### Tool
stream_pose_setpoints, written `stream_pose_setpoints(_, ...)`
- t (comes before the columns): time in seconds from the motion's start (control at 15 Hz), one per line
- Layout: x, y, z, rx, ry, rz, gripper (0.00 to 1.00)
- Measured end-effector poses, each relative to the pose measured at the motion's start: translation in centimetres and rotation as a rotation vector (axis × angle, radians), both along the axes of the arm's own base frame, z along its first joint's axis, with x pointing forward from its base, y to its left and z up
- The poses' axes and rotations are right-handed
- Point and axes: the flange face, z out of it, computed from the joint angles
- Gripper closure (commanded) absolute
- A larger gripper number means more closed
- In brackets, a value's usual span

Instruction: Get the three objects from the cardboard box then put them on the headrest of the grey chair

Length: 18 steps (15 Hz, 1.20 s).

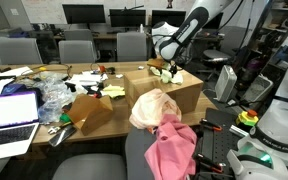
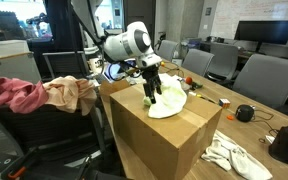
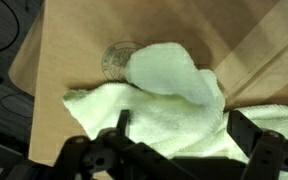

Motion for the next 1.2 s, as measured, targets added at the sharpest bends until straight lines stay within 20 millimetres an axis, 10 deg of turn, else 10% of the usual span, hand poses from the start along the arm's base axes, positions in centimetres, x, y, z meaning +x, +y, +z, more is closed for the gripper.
stream_pose_setpoints(0.13, 0.04, 0.01, -0.13, -0.002, -0.001, -0.008, 0.0)
stream_pose_setpoints(0.2, 0.05, 0.02, -0.13, -0.002, -0.003, -0.011, 0.25)
stream_pose_setpoints(0.87, 0.09, 0.06, -0.11, -0.003, -0.009, -0.025, 0.95)
stream_pose_setpoints(1.2, 0.19, 0.45, 0.59, 0.001, -0.025, -0.023, 0.99)
